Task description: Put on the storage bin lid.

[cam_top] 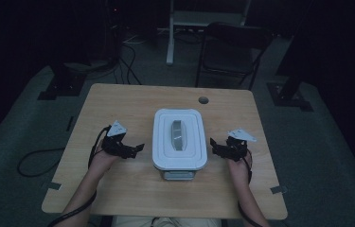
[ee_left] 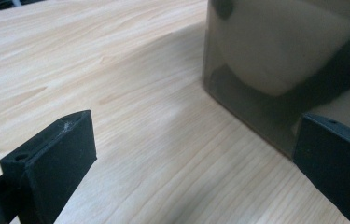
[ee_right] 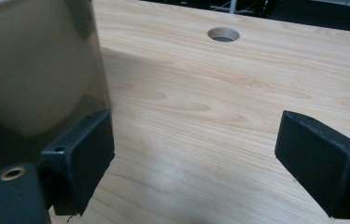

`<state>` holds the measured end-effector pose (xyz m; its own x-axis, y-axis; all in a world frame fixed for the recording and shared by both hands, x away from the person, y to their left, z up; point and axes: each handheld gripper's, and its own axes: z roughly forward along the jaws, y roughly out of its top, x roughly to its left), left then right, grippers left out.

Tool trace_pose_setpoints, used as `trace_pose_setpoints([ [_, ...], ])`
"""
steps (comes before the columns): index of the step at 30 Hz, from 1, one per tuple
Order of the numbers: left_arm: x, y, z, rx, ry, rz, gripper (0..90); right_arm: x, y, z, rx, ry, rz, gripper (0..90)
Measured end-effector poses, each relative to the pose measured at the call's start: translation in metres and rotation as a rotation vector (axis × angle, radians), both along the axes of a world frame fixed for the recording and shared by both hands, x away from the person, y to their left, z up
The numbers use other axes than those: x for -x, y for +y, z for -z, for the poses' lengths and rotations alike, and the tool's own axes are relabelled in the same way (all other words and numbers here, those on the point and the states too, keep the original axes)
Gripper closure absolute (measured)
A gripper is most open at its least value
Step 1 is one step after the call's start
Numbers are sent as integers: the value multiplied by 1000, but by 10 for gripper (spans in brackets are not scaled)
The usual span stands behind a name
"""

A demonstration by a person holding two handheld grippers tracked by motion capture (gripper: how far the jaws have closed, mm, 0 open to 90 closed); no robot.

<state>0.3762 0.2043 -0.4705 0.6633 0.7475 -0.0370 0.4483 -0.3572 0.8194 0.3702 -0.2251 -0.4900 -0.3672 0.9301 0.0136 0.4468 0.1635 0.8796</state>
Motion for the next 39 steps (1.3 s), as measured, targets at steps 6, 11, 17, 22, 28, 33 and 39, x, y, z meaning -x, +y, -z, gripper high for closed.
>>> trace_pose_setpoints([
  [6,4,11,3,6,9,-21,6,4,-11,1,1,2,34,115],
  [11,9,22,9,-8,29,-55,5,9,-19,2,0,7,51,115],
  [17,15,35,14,-13,50,-96,6,16,-29,5,5,11,90,115],
  [22,21,43,17,-18,55,-122,5,22,-37,6,5,21,108,115],
  [28,34,60,19,-27,62,-165,5,34,-49,9,7,33,129,115],
  [33,46,71,21,-36,74,-201,6,48,-60,11,0,38,152,115],
  [39,59,81,24,-52,90,-249,6,62,-71,16,17,63,168,115],
])
